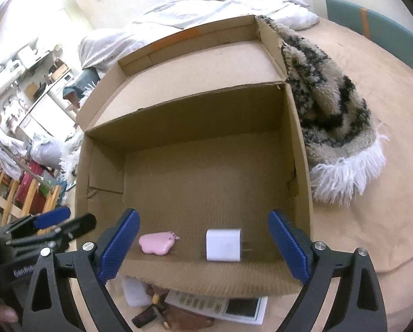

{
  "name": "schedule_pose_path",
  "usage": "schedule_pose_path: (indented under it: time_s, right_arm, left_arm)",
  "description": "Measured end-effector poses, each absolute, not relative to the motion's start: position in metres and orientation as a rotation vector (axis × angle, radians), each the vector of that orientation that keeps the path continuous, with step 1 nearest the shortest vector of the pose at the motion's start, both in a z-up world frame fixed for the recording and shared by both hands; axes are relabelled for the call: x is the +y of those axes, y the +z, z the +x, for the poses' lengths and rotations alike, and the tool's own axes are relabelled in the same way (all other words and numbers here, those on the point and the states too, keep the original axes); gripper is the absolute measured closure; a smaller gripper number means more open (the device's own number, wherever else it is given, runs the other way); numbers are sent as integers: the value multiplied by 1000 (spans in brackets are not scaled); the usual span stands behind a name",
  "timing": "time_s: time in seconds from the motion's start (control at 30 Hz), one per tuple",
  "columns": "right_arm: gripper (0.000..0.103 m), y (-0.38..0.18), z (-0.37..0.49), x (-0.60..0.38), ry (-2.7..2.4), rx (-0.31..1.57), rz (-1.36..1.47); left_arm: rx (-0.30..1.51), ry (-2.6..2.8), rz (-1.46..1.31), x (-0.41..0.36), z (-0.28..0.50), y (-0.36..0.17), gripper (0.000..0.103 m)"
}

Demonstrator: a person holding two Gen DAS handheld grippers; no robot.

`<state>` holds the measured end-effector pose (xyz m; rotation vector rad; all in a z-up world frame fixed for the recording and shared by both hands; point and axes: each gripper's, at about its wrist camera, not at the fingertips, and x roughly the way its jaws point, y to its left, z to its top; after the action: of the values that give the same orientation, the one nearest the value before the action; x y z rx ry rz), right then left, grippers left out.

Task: Organize rigid objects
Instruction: 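Lower the left tool to the pile and grasp the black cylinder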

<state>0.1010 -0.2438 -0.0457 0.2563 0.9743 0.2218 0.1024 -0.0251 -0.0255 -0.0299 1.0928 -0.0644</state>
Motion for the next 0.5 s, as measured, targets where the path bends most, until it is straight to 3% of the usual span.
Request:
schedule_pose_path:
  time_s: [0.5]
  right_arm:
    - [3, -45, 43, -247, 202, 991, 293]
  left_arm:
    - [1146, -32, -56, 1, 60, -42, 37]
